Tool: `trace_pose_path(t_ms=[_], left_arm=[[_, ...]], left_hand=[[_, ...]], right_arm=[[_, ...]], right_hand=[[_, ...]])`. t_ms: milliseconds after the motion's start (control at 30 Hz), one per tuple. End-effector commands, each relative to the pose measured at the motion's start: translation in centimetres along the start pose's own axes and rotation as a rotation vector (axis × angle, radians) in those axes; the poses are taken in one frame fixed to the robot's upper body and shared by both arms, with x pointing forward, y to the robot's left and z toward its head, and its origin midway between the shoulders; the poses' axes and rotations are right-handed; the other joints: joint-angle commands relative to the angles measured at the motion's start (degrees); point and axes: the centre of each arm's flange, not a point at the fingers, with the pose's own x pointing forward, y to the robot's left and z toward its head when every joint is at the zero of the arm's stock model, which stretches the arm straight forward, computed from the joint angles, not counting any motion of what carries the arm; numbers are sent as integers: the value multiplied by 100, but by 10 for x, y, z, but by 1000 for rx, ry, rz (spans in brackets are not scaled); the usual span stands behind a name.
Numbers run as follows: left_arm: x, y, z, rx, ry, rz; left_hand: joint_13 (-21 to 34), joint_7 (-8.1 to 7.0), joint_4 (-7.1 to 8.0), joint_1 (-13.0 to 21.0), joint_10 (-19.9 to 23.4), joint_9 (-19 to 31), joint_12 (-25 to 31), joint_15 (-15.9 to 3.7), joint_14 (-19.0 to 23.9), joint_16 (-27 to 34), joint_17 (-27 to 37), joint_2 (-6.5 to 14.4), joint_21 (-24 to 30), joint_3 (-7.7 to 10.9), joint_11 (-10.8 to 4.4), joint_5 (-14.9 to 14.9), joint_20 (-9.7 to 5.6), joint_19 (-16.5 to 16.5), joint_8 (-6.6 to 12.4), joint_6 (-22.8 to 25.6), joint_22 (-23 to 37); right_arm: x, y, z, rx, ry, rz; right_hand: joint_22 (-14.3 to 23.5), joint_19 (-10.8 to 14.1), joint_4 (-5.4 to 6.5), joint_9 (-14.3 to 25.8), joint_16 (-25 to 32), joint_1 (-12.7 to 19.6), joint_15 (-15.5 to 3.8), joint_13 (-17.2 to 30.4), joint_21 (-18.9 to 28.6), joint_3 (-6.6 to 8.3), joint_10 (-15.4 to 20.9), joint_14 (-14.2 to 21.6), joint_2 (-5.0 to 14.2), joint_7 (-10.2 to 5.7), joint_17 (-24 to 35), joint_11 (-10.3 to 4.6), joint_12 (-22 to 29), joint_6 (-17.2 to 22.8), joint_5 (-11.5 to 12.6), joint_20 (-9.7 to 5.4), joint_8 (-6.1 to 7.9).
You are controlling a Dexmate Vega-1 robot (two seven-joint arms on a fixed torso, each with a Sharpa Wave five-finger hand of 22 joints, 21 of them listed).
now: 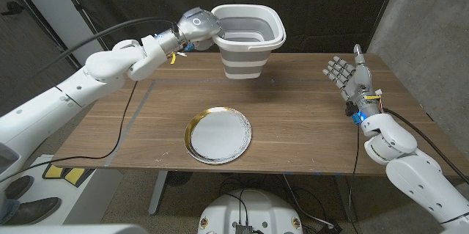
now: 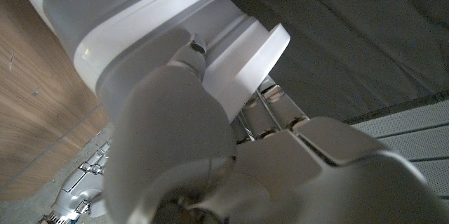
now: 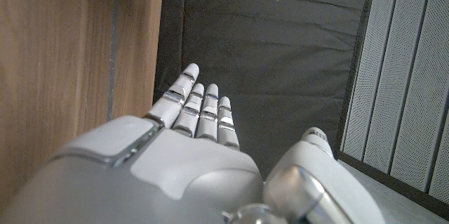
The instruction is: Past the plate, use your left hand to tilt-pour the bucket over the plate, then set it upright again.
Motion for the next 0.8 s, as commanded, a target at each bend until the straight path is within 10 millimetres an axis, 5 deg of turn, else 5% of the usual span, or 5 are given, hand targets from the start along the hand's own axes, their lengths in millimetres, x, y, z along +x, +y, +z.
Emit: trace_pose_path(t_ms=[33, 800], left_arm=[[5, -14, 12, -152, -28, -14], [14, -60, 45, -260, -46, -4]], left_hand=[[-14, 77, 163, -32, 35, -21, -18, -522, 18, -13, -2, 19, 17, 198, 11, 10, -647, 29, -5, 16, 12], [-61, 87, 158, -68, 73, -128, -41, -522, 52, -15, -4, 4, 11, 247, 11, -4, -605, 70, -58, 21, 10]], right_arm=[[2, 8, -9, 6, 7, 6], [-11, 13, -21, 11, -33, -10]], right_hand=[[28, 38, -10, 13, -3, 19, -5, 18, -10, -25, 48, 52, 72, -13, 14, 6, -10, 44, 38, -72, -17], [29, 35, -15, 13, -4, 25, 0, 18, -12, -35, 49, 52, 80, -17, 14, 11, -11, 48, 38, -70, -16]])
